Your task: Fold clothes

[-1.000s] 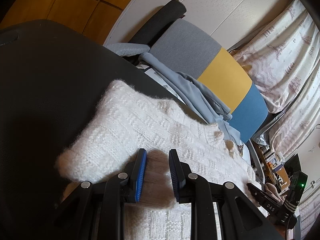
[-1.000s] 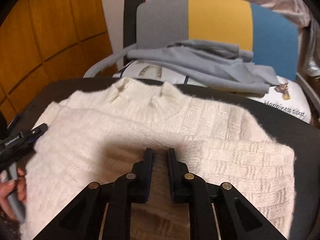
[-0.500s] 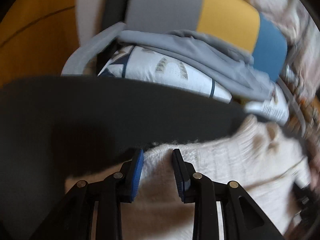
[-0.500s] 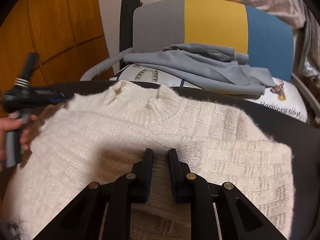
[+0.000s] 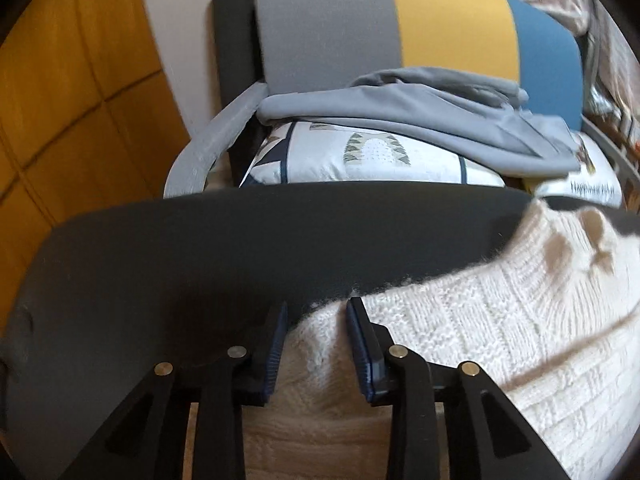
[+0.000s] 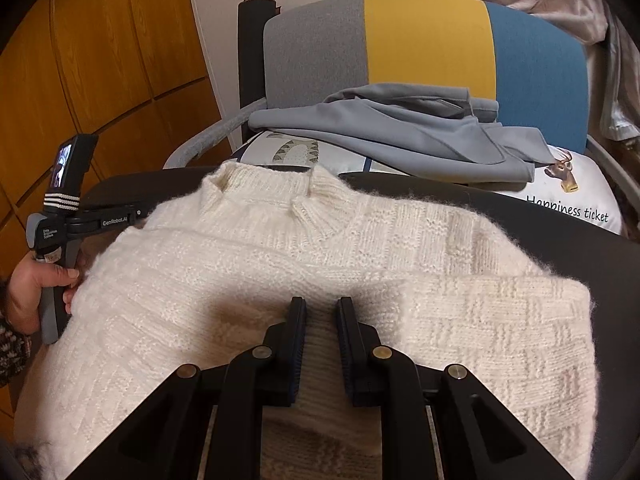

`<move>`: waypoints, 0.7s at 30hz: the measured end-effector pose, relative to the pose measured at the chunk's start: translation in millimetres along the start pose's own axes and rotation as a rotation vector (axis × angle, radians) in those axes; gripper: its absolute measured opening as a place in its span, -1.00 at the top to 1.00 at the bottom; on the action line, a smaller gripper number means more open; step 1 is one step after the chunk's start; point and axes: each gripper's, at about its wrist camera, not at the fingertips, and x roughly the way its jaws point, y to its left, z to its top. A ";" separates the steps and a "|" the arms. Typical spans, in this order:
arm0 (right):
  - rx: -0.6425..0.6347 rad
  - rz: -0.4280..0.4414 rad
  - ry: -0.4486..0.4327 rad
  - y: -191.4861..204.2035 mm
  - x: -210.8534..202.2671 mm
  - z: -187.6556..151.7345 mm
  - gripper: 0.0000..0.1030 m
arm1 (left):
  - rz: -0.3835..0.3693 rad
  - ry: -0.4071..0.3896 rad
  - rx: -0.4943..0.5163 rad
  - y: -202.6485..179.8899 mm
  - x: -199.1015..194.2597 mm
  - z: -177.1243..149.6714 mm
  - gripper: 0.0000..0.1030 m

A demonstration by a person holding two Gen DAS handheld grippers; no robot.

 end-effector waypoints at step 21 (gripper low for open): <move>-0.054 -0.158 0.054 0.9 -24.2 -13.2 0.49 | -0.168 -0.070 -0.094 -52.2 -94.8 -93.3 0.29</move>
